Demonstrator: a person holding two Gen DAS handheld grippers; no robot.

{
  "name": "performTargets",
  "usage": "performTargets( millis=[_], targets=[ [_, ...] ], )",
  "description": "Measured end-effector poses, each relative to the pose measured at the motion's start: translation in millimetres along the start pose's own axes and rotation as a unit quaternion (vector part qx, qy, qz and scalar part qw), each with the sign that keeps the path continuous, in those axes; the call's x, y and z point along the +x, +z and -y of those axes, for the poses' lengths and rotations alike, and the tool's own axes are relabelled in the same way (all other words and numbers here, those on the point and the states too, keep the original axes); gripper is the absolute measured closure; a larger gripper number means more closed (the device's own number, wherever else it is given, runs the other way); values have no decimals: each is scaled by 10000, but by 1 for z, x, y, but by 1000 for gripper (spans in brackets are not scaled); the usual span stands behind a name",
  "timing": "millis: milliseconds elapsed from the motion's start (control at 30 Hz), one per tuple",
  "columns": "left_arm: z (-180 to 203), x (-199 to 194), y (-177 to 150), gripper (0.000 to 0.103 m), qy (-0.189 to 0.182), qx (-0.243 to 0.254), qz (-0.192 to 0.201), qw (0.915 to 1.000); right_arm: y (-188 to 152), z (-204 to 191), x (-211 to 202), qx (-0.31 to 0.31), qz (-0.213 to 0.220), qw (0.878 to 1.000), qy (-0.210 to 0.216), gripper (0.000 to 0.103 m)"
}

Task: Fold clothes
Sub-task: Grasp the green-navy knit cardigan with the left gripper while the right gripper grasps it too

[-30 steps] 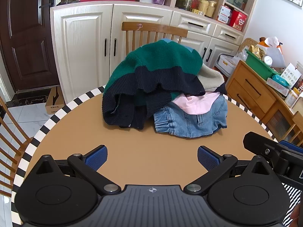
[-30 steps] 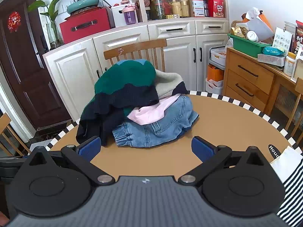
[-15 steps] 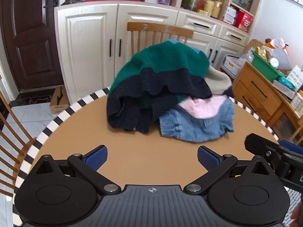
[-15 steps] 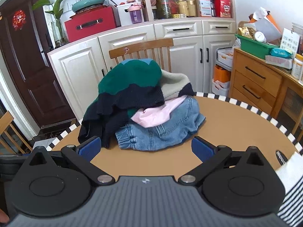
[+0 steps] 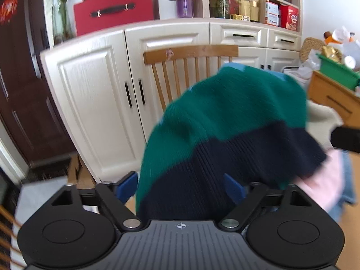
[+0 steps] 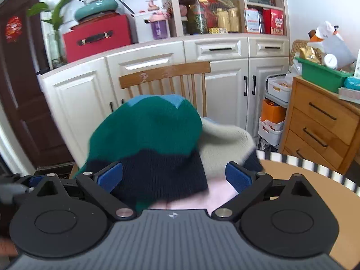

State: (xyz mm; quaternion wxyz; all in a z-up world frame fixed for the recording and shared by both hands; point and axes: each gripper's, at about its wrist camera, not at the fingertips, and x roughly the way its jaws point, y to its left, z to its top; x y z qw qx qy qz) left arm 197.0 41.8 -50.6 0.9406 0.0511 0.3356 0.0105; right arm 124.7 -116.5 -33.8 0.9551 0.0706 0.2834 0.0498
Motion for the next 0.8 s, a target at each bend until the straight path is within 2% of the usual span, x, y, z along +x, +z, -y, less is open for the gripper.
performTargets(
  millis=[67,100,133,200,233,267,300,333,467,600,700,800],
  targets=[
    [3,25,5,15,-108,84,-92,9999,5,-3,35,40,-167,9998,-122,4],
    [4,37,7,20,-223,88,-172,9996,6,-4,52,61,-262,9994,-198,5],
    [3,43,7,33,-420,22,-168,9990,7,-4,68,89,-361,9990,-266,8],
    [0,50,5,49,-712,-164,-141,9972,2,-2,92,310,-641,9973,-177,23],
    [-1,51,3,62,-831,-217,-124,9962,-1,-1,96,407,-671,9969,-94,44],
    [-2,52,2,69,-945,-270,-105,9951,-3,-1,100,495,-699,9963,-16,66],
    [-4,51,1,81,-980,-296,-63,9947,-3,-4,98,460,-692,9965,-18,71],
    [-5,50,0,84,-1015,-323,-20,9943,-2,-7,96,424,-685,9967,-20,76],
    [-19,37,0,88,-1189,-680,87,9905,7,-7,75,574,-705,9957,178,82],
    [-32,-1,9,88,-1297,-891,339,9870,26,-5,24,649,-385,9956,561,86],
    [-33,-44,20,88,-1382,-881,531,9850,43,-11,-31,438,-50,9952,872,87],
    [-25,-106,27,88,-1522,-841,815,9814,57,-1,-105,285,245,9923,1178,87]
  ],
)
